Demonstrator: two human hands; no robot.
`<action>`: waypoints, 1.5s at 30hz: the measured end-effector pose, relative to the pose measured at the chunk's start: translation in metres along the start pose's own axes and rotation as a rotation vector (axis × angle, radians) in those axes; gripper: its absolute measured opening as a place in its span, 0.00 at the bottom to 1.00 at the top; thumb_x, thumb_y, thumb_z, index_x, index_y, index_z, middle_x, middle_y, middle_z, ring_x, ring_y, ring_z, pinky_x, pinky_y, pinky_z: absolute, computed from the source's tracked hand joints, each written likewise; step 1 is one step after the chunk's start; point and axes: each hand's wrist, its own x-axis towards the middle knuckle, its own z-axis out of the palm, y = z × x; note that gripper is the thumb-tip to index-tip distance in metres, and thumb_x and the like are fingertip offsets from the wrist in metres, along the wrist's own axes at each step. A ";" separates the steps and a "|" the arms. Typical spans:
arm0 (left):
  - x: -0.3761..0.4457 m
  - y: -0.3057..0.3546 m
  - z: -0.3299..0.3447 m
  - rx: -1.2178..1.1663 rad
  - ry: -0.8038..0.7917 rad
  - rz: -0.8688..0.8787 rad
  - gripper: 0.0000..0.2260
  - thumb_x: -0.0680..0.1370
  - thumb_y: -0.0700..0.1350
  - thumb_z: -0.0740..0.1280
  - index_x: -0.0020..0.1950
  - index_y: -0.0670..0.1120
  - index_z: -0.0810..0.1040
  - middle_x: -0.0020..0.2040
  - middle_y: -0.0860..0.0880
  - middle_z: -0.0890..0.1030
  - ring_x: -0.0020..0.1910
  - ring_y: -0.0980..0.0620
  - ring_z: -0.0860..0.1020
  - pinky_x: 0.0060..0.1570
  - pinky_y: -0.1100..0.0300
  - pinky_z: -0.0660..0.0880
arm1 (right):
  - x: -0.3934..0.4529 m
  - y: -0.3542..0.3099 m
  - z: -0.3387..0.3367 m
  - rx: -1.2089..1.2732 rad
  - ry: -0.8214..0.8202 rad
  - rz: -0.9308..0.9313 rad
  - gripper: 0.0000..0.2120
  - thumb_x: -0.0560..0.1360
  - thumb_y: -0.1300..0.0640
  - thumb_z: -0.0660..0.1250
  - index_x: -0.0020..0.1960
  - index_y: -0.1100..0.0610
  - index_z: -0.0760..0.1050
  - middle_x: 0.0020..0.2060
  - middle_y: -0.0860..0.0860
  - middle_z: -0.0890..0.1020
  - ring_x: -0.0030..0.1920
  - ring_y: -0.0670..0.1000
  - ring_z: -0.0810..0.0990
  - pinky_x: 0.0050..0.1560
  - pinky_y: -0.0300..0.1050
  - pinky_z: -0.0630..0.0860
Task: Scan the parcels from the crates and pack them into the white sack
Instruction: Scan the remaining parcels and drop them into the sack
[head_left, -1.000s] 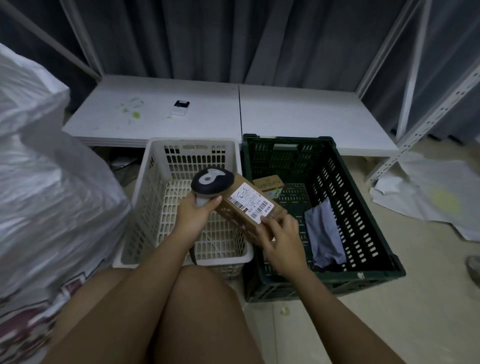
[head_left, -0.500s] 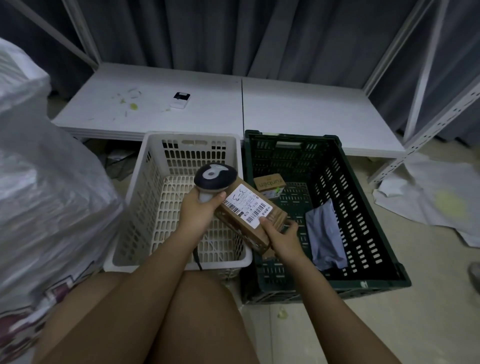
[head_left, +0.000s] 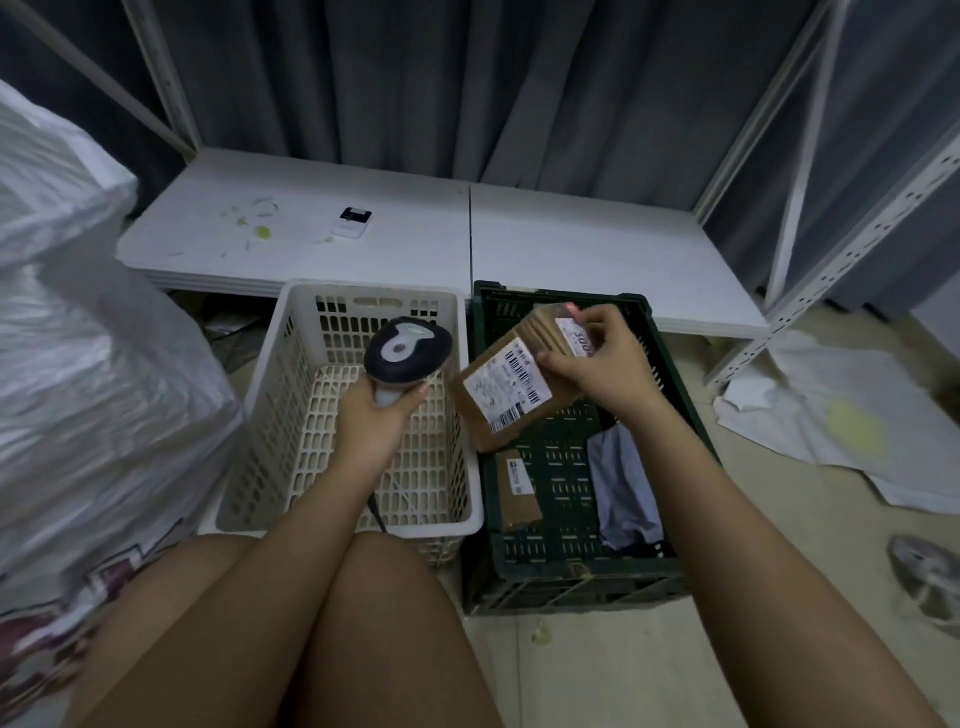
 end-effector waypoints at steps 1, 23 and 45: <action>0.000 0.000 0.000 0.000 -0.007 0.001 0.20 0.74 0.38 0.71 0.65 0.41 0.73 0.53 0.51 0.76 0.53 0.53 0.74 0.53 0.61 0.69 | 0.003 -0.004 0.002 -0.054 -0.047 0.000 0.25 0.70 0.55 0.76 0.62 0.53 0.68 0.51 0.45 0.72 0.43 0.40 0.74 0.30 0.29 0.72; -0.004 -0.003 -0.018 -0.024 -0.160 -0.017 0.15 0.74 0.39 0.72 0.59 0.48 0.74 0.47 0.56 0.78 0.44 0.66 0.75 0.40 0.76 0.70 | 0.025 0.007 0.033 -0.104 -0.065 -0.026 0.14 0.72 0.55 0.73 0.55 0.47 0.75 0.60 0.53 0.71 0.60 0.57 0.75 0.56 0.53 0.78; -0.009 -0.006 -0.015 0.020 -0.474 -0.095 0.11 0.75 0.38 0.70 0.53 0.51 0.78 0.43 0.59 0.82 0.39 0.67 0.80 0.42 0.72 0.75 | 0.040 0.019 0.035 0.077 -0.005 -0.001 0.11 0.76 0.60 0.69 0.57 0.54 0.75 0.54 0.54 0.78 0.50 0.51 0.80 0.46 0.45 0.79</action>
